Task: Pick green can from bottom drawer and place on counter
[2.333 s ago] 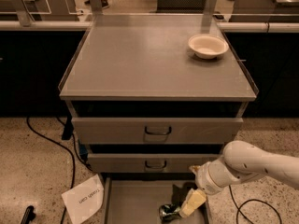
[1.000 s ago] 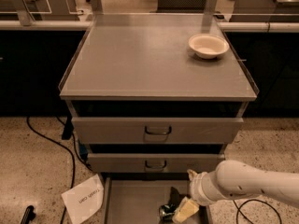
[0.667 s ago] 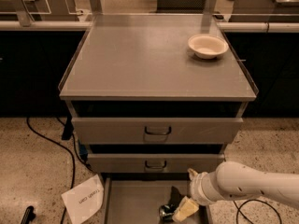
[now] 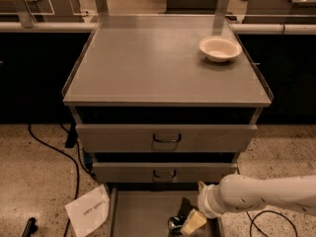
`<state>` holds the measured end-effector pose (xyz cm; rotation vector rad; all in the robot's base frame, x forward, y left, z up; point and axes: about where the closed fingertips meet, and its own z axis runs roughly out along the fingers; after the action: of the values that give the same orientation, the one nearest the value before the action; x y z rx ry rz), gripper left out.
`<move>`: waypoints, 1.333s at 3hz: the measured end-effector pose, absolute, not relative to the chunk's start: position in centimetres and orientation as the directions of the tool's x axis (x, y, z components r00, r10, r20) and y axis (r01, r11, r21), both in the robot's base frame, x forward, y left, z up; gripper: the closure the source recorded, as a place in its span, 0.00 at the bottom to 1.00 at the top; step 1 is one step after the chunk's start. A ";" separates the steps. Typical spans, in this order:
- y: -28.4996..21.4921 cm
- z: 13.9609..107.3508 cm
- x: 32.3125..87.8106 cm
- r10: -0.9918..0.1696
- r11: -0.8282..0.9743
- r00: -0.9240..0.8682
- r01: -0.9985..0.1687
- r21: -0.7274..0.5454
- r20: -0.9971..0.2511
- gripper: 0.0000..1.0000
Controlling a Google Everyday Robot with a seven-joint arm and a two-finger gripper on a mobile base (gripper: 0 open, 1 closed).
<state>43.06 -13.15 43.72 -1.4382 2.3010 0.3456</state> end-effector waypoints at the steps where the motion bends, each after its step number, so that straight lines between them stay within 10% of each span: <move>1: -12.9 38.8 42.8 -0.790 0.450 -0.415 -0.892 0.033 -0.451 0.00; 4: -12.9 30.9 42.4 -0.707 0.477 -0.476 -0.867 0.144 -0.523 0.00</move>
Offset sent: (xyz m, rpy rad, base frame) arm -0.0043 -0.0037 -0.1573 0.1831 0.1023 -0.0913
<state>42.43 -12.88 30.92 -1.3161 2.3351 0.5564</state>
